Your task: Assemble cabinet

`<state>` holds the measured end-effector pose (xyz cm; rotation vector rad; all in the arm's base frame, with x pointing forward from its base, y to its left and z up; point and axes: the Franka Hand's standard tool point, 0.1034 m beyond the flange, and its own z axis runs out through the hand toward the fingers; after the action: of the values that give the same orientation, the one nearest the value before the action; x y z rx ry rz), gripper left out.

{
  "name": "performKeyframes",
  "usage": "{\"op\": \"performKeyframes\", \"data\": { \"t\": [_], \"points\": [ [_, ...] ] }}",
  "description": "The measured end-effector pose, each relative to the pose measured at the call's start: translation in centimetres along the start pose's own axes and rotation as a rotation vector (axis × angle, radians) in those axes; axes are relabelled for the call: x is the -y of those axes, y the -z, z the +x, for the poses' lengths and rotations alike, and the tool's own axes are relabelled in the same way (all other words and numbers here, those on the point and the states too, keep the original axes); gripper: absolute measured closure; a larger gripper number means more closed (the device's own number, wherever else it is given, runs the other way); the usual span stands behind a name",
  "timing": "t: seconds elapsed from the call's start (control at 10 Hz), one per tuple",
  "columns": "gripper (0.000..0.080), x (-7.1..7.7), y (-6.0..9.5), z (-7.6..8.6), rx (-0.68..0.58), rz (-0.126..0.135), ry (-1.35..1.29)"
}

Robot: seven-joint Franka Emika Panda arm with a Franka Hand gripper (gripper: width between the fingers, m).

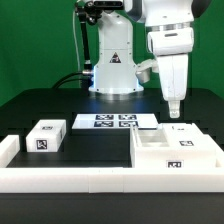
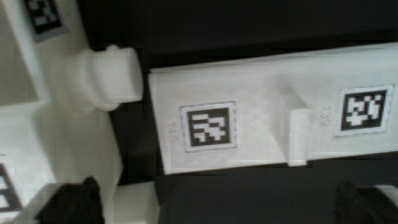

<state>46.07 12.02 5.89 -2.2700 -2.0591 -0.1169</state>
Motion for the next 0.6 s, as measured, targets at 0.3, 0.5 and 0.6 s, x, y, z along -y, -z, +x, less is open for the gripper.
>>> {"op": "performKeyframes", "data": {
  "t": [0.3, 0.5, 0.6],
  "points": [
    [0.015, 1.7, -1.7, 0.1, -0.013, 0.017, 0.0],
    [0.015, 2.2, -2.6, 0.0, -0.015, 0.034, -0.006],
    [0.015, 2.4, -3.1, -0.3, -0.019, 0.04, -0.011]
  ]
}}
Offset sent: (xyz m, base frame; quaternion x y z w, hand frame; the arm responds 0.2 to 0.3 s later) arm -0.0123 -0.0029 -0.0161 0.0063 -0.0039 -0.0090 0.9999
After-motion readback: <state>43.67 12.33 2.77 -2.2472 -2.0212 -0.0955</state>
